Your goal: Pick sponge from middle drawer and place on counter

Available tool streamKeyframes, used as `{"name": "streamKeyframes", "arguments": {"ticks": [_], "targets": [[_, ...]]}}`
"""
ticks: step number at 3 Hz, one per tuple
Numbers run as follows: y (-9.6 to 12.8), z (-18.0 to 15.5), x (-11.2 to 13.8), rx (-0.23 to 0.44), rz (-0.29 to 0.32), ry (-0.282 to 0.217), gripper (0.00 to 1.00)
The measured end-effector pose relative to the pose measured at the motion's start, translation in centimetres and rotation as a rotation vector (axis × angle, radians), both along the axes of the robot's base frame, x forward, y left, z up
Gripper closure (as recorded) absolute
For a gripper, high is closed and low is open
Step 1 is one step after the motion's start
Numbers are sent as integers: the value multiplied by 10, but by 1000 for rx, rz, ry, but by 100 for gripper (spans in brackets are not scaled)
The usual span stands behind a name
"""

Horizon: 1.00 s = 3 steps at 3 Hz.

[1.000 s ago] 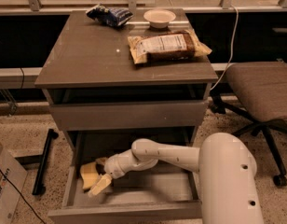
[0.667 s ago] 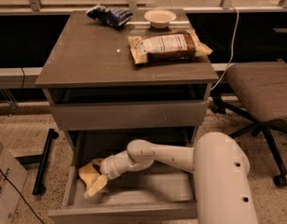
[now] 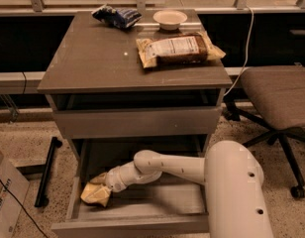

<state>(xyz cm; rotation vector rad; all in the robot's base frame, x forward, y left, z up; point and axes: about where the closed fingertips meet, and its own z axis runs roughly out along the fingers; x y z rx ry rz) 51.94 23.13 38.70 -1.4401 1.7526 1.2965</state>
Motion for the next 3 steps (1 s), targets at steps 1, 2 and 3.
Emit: {"name": "streamKeyframes", "arguments": {"ticks": [1,2,3], "targets": [[-6,-9,1,-26,-27,10,65],[-12,-17,2,-47,-51,20,89],[-16,-17,4,-49,-72,20,100]]}}
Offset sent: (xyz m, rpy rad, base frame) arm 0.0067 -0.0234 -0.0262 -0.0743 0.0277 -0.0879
